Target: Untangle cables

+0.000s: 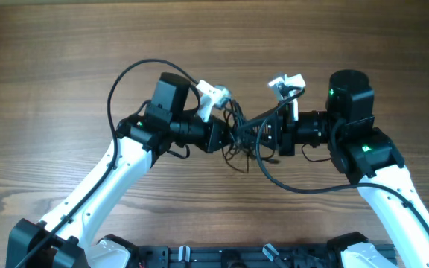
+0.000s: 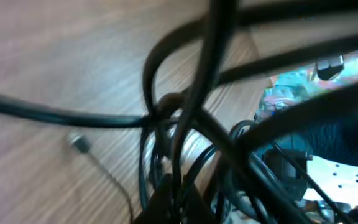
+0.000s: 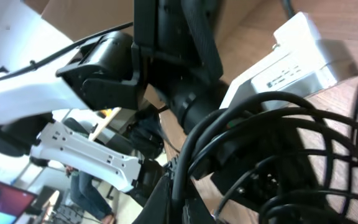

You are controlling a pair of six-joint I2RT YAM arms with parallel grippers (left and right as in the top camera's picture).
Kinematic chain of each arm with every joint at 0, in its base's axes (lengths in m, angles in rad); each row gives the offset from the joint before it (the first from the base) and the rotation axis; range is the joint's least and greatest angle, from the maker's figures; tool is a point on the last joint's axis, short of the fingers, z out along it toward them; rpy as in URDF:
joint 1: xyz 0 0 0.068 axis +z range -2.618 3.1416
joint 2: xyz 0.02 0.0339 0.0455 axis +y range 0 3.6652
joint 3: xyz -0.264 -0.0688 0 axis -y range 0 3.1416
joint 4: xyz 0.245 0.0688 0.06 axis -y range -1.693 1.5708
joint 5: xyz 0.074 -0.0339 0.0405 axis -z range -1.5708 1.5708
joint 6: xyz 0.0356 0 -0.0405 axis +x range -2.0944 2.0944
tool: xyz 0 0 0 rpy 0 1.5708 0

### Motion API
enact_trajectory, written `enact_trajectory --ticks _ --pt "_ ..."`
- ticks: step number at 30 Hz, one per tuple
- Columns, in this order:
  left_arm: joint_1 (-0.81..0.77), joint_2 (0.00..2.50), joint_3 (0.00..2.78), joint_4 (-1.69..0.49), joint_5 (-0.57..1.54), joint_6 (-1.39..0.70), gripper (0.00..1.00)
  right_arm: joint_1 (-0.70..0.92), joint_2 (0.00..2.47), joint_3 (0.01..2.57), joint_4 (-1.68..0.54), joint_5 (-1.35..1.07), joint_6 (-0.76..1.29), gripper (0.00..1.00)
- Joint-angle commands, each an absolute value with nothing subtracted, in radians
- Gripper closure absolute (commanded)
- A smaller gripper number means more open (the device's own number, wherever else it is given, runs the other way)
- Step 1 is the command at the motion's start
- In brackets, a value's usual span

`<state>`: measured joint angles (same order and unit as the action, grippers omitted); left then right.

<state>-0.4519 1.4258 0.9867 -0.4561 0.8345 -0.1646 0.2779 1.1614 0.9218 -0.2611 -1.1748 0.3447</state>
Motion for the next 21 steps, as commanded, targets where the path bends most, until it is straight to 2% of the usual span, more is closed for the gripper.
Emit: enact_trajectory --ticks 1,4,9,13,18,21 --pt "-0.436 1.412 0.986 -0.557 0.747 -0.164 0.96 0.277 1.159 0.936 -0.285 -0.907 0.468 0.96" --pt "-0.395 1.412 0.986 -0.662 0.689 -0.138 0.96 0.277 1.159 0.936 -0.423 -0.543 0.568 0.96" --pt "-0.285 1.412 0.986 -0.777 0.679 -0.051 0.96 0.277 1.173 0.935 -0.759 0.028 0.614 0.96" --pt "-0.187 1.412 0.986 -0.783 0.679 -0.051 0.96 0.277 1.235 0.934 -0.963 0.317 0.613 0.96" --pt "-0.097 1.412 0.986 -0.783 0.679 -0.033 0.96 0.277 1.34 0.927 -0.997 0.349 0.632 0.96" --pt "-0.015 1.404 0.986 -0.781 0.704 -0.033 0.96 0.277 1.394 0.927 -0.96 0.268 0.606 0.96"
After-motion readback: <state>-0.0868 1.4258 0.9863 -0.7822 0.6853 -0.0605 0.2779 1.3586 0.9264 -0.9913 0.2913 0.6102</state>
